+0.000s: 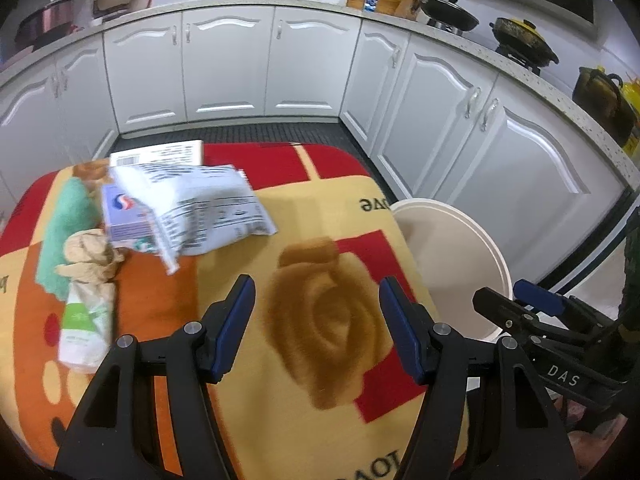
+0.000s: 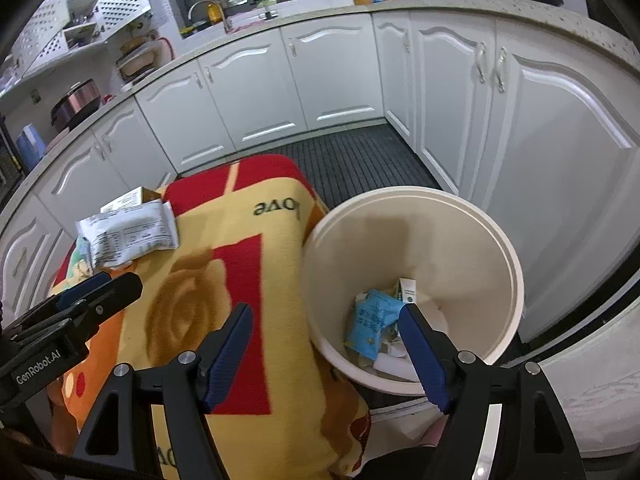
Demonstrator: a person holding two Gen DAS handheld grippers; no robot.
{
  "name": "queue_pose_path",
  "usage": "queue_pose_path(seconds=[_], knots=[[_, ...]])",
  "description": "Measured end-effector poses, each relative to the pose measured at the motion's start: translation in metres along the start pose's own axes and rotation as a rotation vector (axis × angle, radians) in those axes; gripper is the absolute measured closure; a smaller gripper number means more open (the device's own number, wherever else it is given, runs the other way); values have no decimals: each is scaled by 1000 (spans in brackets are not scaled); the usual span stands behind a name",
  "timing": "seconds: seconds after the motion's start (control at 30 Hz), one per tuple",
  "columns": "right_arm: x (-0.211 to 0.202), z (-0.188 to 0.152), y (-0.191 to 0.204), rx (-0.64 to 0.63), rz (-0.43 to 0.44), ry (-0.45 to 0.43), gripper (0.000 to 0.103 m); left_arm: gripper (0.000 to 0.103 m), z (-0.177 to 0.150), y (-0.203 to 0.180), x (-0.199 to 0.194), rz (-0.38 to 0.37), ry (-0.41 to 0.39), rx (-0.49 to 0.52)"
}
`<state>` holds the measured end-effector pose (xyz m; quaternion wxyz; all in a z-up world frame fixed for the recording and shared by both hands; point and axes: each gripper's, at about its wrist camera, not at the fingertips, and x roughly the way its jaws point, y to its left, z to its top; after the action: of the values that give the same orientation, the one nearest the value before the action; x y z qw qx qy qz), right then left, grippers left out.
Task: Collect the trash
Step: 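Move both tools back over the table toward the remaining items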
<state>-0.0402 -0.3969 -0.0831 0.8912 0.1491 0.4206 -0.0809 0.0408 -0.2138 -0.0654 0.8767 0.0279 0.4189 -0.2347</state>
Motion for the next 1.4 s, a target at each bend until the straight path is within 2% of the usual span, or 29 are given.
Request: queue_pose_path(seconds=[0.63, 1.07, 1.2, 1.4], knots=[[-6, -4, 70, -110, 62, -2, 27, 40, -21, 53, -46, 99, -52, -30], [4, -12, 115, -176, 148, 34, 26, 40, -58, 144, -77, 109, -2, -129], [13, -12, 127, -179, 173, 54, 25, 40, -65, 169, -78, 142, 12, -163], [25, -14, 141, -196, 192, 85, 25, 40, -58, 179, -60, 90, 37, -223]])
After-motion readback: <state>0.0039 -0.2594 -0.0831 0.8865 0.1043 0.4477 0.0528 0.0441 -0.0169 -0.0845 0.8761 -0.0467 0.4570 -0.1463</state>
